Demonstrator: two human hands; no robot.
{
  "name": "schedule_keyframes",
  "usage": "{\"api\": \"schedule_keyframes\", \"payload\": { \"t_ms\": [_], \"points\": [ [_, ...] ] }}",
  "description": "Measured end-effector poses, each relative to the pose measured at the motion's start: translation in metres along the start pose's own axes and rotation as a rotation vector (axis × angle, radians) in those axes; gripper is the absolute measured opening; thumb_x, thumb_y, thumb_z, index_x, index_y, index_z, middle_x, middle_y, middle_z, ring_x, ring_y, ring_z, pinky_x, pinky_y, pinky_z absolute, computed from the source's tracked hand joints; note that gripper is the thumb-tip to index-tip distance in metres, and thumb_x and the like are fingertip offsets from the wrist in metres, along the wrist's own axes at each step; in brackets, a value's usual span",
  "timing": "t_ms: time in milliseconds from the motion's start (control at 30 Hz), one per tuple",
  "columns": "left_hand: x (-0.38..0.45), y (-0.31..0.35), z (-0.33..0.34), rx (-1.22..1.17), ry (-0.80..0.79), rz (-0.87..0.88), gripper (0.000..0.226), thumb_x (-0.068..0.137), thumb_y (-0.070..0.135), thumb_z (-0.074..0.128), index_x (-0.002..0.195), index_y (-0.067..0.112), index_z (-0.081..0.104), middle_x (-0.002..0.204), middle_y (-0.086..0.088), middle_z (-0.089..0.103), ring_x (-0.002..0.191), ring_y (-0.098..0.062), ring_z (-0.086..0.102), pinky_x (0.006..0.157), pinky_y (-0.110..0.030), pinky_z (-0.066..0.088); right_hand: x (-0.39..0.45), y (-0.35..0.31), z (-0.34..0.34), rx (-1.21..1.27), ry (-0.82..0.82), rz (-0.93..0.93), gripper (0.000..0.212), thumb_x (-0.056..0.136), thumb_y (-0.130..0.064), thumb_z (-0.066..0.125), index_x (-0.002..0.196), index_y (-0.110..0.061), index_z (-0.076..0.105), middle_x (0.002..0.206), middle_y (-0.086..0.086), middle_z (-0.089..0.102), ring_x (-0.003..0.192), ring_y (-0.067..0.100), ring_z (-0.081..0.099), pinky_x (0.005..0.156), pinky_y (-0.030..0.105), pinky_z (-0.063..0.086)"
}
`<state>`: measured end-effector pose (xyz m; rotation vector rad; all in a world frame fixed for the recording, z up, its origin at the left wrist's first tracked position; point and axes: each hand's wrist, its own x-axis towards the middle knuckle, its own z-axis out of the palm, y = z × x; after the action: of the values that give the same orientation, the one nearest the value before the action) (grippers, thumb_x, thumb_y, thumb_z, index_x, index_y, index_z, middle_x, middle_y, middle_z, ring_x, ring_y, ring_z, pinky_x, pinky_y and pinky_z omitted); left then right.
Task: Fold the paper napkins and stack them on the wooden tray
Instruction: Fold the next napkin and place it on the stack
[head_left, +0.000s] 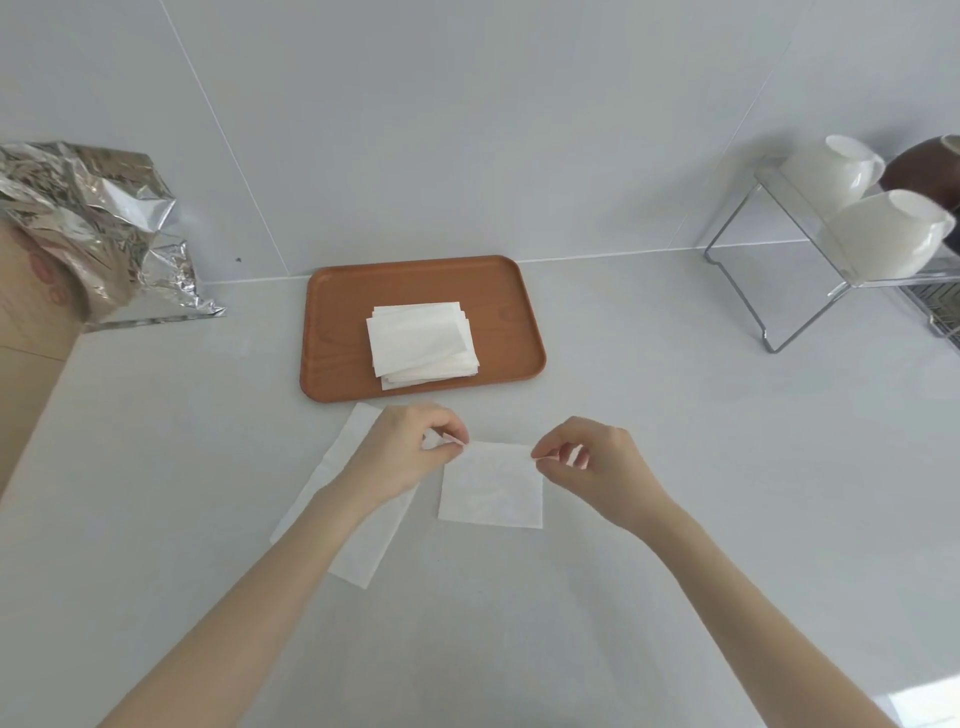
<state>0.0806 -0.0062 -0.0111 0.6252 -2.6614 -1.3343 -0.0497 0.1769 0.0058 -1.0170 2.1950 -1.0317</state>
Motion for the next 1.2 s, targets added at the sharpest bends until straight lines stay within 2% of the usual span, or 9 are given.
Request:
{"api": "schedule_keyframes", "payload": {
  "t_ms": [133,200,267,433,533,633,800,1100,1200],
  "points": [
    [-0.019,-0.015,0.009,0.088,-0.031,0.013,0.011,0.076,0.007,0.065,0.080,0.017,0.070,0.088,0.000,0.072,0.083,0.004,0.058,0.075,-0.006,0.041,-0.014,0.016,0.022,-0.189,-0.091,-0.056,0.012,0.077,-0.007,0.062,0.080,-0.017,0.069,0.075,-0.008,0.059,0.068,0.003,0.053,0.065,0.011,0.040],
    [-0.027,-0.022,0.016,0.153,-0.075,-0.005,0.011,0.076,0.008,0.064,0.082,0.016,0.070,0.091,-0.003,0.073,0.089,-0.011,0.061,0.084,-0.028,0.048,-0.018,0.026,0.032,-0.290,-0.129,-0.064,0.012,0.080,-0.009,0.060,0.085,-0.016,0.069,0.082,-0.003,0.062,0.076,0.009,0.051,0.069,0.021,0.043],
    [-0.033,-0.024,0.021,0.217,-0.133,-0.018,0.012,0.076,0.009,0.063,0.085,0.015,0.069,0.095,-0.002,0.072,0.094,-0.019,0.059,0.087,-0.038,0.048,-0.021,0.032,0.038,-0.362,-0.177,-0.066,0.014,0.082,-0.012,0.058,0.088,-0.017,0.068,0.091,0.000,0.067,0.083,0.012,0.052,0.071,0.023,0.041],
    [-0.026,-0.023,0.013,0.295,-0.214,-0.013,0.024,0.073,0.008,0.059,0.095,0.016,0.065,0.107,-0.002,0.066,0.103,-0.017,0.055,0.091,-0.034,0.045,-0.012,0.025,0.025,-0.370,-0.315,-0.015,0.012,0.079,-0.023,0.060,0.088,-0.019,0.069,0.093,-0.001,0.067,0.082,0.012,0.056,0.074,0.026,0.048],
    [-0.009,-0.018,0.007,0.238,-0.083,-0.014,0.019,0.078,0.008,0.056,0.092,0.015,0.066,0.102,-0.004,0.067,0.096,-0.019,0.058,0.088,-0.037,0.048,0.005,0.022,0.018,-0.323,-0.157,0.019,0.012,0.083,-0.019,0.058,0.081,-0.017,0.070,0.082,-0.002,0.063,0.077,0.015,0.059,0.072,0.030,0.049],
    [0.006,-0.014,0.014,0.232,-0.032,-0.020,0.017,0.083,0.012,0.056,0.098,0.012,0.064,0.104,-0.006,0.065,0.098,-0.021,0.057,0.086,-0.038,0.048,0.021,0.026,0.024,-0.336,-0.013,0.054,0.013,0.085,-0.017,0.056,0.089,-0.016,0.069,0.084,-0.002,0.062,0.077,0.015,0.056,0.068,0.030,0.046],
    [0.017,-0.017,0.031,0.383,-0.069,-0.061,0.023,0.086,0.016,0.054,0.107,0.011,0.058,0.110,-0.009,0.059,0.110,-0.023,0.048,0.084,-0.038,0.046,0.029,0.031,0.038,-0.420,-0.018,0.123,0.017,0.085,-0.016,0.054,0.099,-0.013,0.064,0.102,0.006,0.063,0.093,0.024,0.058,0.071,0.032,0.045],
    [0.010,-0.020,0.035,0.392,-0.036,-0.031,0.009,0.085,0.012,0.054,0.089,0.007,0.060,0.102,-0.009,0.059,0.101,-0.023,0.049,0.074,-0.034,0.045,0.027,0.032,0.041,-0.477,-0.061,0.086,0.012,0.084,-0.015,0.053,0.089,-0.010,0.063,0.097,0.007,0.061,0.092,0.023,0.055,0.065,0.031,0.040],
    [0.006,-0.017,0.028,0.292,-0.006,-0.046,0.007,0.085,0.012,0.052,0.088,0.008,0.057,0.096,-0.009,0.063,0.092,-0.025,0.056,0.075,-0.037,0.046,0.028,0.027,0.036,-0.311,-0.039,0.116,0.008,0.080,-0.013,0.055,0.083,-0.011,0.062,0.088,0.004,0.064,0.084,0.021,0.058,0.067,0.033,0.046]
  ]
}}
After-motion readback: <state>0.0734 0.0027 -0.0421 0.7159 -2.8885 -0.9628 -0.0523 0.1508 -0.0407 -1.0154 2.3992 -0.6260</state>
